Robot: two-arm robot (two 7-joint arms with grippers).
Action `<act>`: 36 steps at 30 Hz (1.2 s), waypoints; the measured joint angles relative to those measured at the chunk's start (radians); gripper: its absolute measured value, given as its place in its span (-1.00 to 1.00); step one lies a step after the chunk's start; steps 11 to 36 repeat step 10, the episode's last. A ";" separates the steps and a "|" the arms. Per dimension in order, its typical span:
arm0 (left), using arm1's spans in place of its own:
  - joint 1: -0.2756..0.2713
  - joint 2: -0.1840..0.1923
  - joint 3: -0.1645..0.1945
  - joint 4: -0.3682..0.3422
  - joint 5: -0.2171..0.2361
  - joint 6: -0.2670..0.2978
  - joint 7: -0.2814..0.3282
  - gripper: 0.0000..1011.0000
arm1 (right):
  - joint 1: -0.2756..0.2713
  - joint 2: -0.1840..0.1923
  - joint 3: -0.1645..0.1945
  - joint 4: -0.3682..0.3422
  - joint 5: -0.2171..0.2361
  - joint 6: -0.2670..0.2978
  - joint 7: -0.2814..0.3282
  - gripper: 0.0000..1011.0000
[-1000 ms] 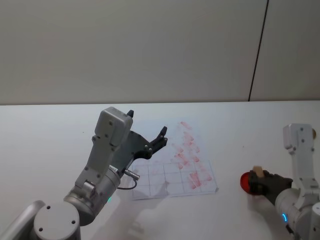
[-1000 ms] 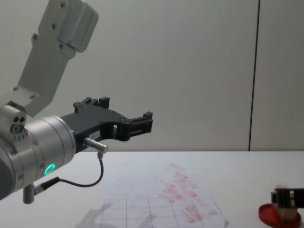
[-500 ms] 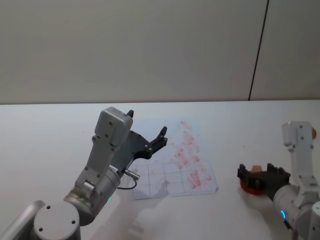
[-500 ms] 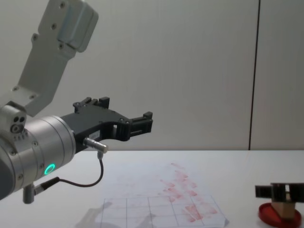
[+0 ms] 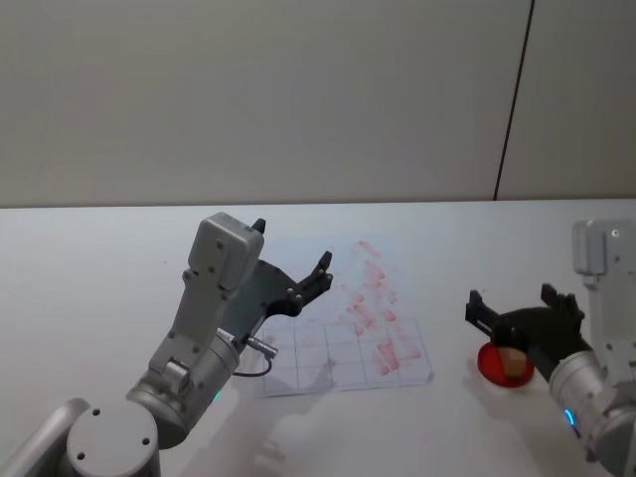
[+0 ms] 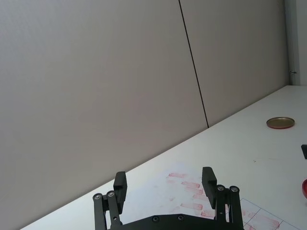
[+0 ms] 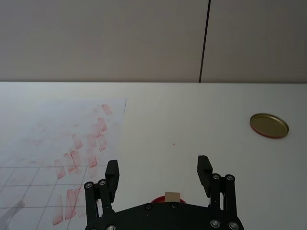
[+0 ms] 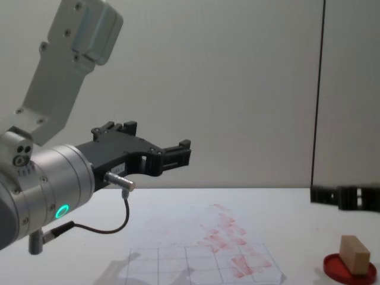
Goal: Use the one hand to pick up the stamp and affix it onto the A4 paper.
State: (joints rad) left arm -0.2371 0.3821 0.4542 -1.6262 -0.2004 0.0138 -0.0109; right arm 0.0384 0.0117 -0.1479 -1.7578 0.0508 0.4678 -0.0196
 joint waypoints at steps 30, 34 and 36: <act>0.000 0.000 0.000 0.000 0.000 0.000 0.000 0.96 | -0.050 0.018 -0.012 -0.086 -0.053 -0.110 0.011 0.98; 0.000 0.000 0.000 0.000 0.000 0.000 0.000 0.96 | -0.050 0.018 -0.012 -0.086 -0.053 -0.110 0.011 0.98; 0.000 0.000 0.000 0.000 0.000 0.000 0.000 0.96 | -0.050 0.018 -0.012 -0.086 -0.053 -0.110 0.011 0.98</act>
